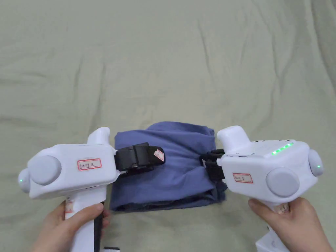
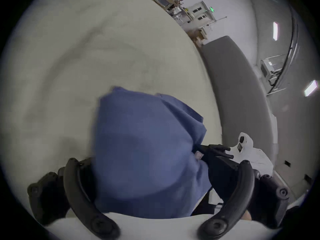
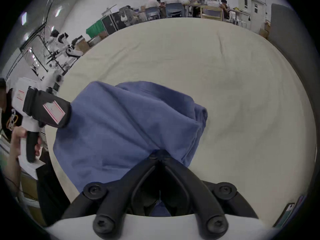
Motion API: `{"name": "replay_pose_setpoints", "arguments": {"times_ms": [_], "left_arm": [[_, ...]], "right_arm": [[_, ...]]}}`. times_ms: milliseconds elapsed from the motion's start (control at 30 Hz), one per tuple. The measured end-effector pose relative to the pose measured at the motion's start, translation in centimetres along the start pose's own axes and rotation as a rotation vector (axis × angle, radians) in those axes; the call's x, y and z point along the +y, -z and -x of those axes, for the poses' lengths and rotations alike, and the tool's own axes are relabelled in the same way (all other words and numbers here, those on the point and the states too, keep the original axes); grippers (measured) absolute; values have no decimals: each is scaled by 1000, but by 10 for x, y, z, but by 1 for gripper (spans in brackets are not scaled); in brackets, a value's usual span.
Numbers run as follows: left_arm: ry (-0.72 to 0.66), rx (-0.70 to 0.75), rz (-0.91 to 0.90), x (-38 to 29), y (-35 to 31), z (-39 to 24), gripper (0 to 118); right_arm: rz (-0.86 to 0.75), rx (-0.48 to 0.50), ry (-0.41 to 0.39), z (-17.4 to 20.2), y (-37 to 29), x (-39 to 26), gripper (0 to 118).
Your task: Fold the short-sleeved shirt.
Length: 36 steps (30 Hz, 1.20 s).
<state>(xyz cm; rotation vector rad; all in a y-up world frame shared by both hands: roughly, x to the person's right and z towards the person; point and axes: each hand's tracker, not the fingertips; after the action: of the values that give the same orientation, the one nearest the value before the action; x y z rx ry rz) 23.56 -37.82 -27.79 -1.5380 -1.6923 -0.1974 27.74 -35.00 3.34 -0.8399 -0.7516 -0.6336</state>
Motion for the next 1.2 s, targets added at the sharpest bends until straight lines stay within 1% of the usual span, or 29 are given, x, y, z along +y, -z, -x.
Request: {"name": "replay_pose_setpoints", "arguments": {"times_ms": [33,67,100,133,167,200,233,267,300,367,467,567,667,767,867,933,1000,1033,1067,1100,1133,1167,1200], "left_arm": [[25,85,12,-2,-2,-7,118],[94,78,34,1,-3,-8,117],[80,84,13,3,-10,-7,104],[68,125,-32,6,-23,-2,65],[-11,35,-16,10,-32,9,33],[-65,-34,-2,11,-38,16,30],[-58,-30,-11,12,-43,16,29],[-23,-1,-13,13,-48,12,28],[25,33,-23,16,-56,9,28],[89,91,-20,22,-73,6,28],[119,172,-44,31,-112,14,28],[140,311,-62,42,-167,38,28],[112,470,-61,60,-221,72,28],[76,588,-84,74,-268,104,28],[13,648,-84,85,-302,139,28],[-35,682,-83,88,-314,160,28],[-66,675,-91,90,-320,179,28],[-74,670,-99,90,-322,186,31],[-82,689,-117,86,-322,188,45],[-93,795,-153,85,-324,190,93],[-55,864,-175,83,-327,191,114],[-37,881,-218,80,-336,190,117],[-59,875,-262,78,-344,189,117]], "right_arm": [[-2,-1,-5,2,-1,0,2],[-5,-10,-24,5,-3,0,2],[-7,-22,-44,8,-4,1,2],[-10,-31,-62,12,-5,2,2],[-39,21,-51,14,-10,5,2],[-59,49,-22,19,-13,9,2],[-65,31,-37,26,-17,12,2],[-81,17,-72,36,-19,17,2],[-93,10,-85,43,-22,21,2],[-114,34,-83,56,-28,29,2],[-144,65,-84,81,-29,42,2],[-153,74,-127,110,-22,56,2],[-152,97,-161,142,-13,71,2],[-146,127,-174,178,5,89,2],[-133,170,-231,217,25,103,2],[-127,193,-263,239,37,108,2],[-120,199,-278,255,45,112,2],[-117,206,-285,261,48,114,2],[-114,210,-287,264,49,114,2],[-114,213,-290,266,49,114,2],[-114,217,-292,266,47,114,2],[-115,218,-294,265,44,114,2],[-117,219,-295,262,41,113,2]]}}
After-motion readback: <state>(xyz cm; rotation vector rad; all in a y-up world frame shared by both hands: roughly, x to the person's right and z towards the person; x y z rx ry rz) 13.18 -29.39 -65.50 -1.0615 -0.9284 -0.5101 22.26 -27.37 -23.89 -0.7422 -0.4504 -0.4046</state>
